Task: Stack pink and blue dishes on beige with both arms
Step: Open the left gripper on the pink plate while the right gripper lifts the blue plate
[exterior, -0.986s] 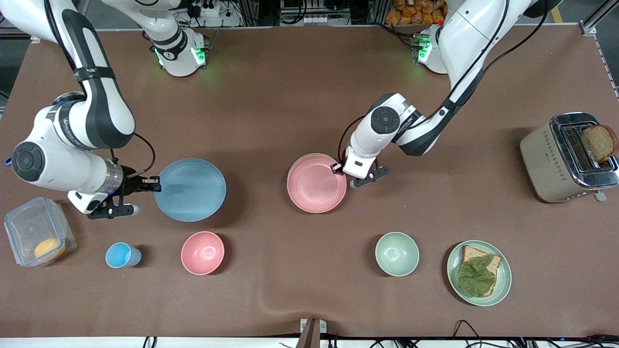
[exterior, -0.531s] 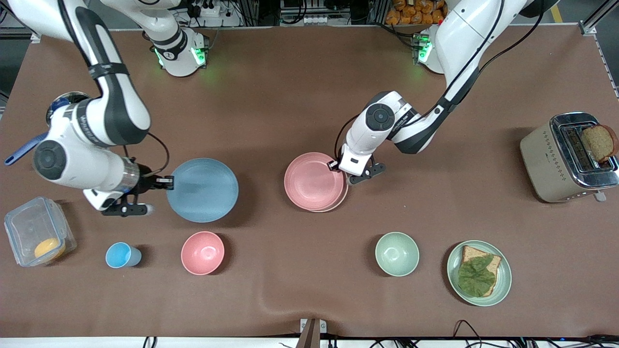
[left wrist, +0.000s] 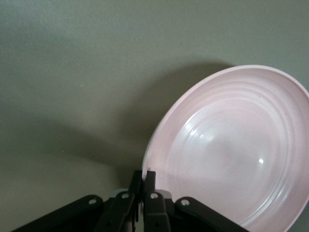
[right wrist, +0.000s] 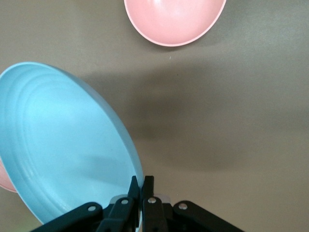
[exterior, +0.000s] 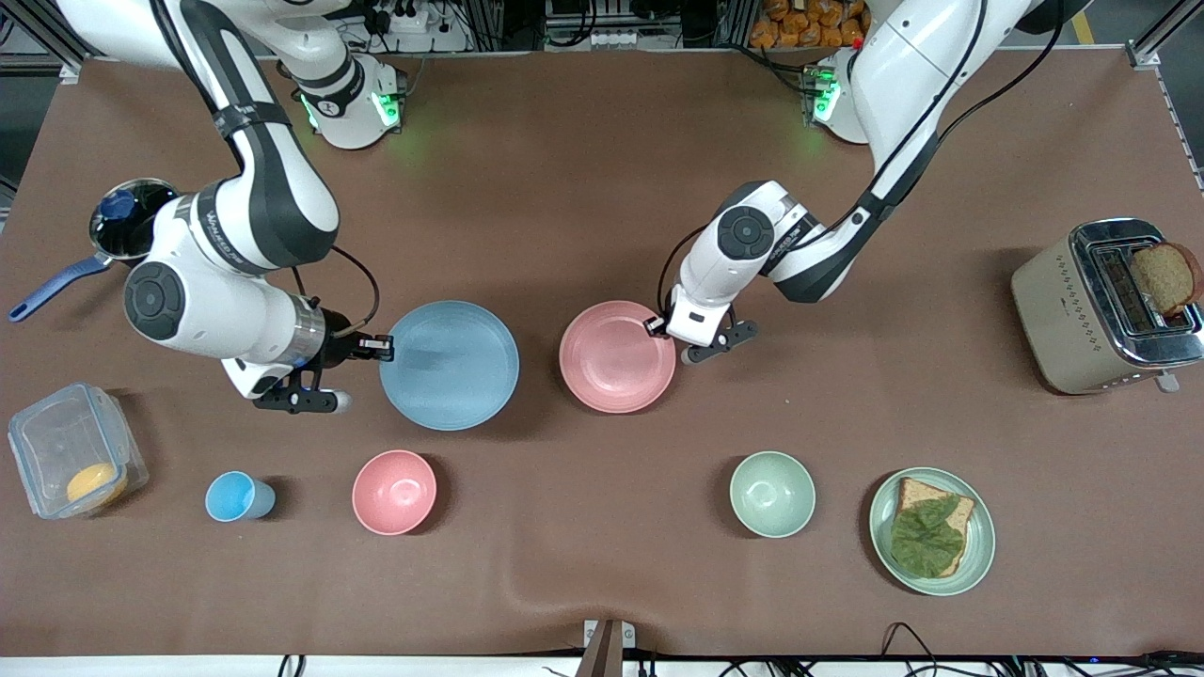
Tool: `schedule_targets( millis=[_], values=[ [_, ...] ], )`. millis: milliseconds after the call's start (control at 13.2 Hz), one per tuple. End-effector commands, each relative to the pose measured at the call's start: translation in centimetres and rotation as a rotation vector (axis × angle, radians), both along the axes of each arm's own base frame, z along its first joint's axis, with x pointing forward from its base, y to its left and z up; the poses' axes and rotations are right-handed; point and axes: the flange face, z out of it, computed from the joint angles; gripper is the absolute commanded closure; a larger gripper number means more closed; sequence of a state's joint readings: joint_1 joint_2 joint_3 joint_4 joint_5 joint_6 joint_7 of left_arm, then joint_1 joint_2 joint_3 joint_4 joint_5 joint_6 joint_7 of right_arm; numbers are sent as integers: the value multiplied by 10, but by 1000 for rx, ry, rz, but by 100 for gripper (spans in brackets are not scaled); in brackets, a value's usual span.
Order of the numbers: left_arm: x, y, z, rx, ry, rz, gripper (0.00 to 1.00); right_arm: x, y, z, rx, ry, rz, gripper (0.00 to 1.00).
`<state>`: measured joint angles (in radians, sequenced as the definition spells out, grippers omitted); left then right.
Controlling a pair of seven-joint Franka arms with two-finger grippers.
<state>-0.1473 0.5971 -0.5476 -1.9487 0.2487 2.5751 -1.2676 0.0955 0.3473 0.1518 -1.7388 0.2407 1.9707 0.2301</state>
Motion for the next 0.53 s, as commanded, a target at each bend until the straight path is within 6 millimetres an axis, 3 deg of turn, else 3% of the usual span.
schedule_targets(
  millis=[0,76,152,228,379,455],
  values=[
    [4,5,7,30,-18,16,97,3,4,4,22,8,-34,100],
    [5,4,8,28,-20,20,65,1,13,3,17,13,-44,100],
    [5,4,9,26,-19,28,11,0,19,3,14,10,-43,100],
    [6,3,12,25,-21,49,0,0,19,3,14,12,-44,100],
    [9,5,32,31,-47,57,0,2,14,3,14,12,-52,100],
    [12,9,56,63,-62,54,0,1,15,3,14,12,-50,100]
  ],
)
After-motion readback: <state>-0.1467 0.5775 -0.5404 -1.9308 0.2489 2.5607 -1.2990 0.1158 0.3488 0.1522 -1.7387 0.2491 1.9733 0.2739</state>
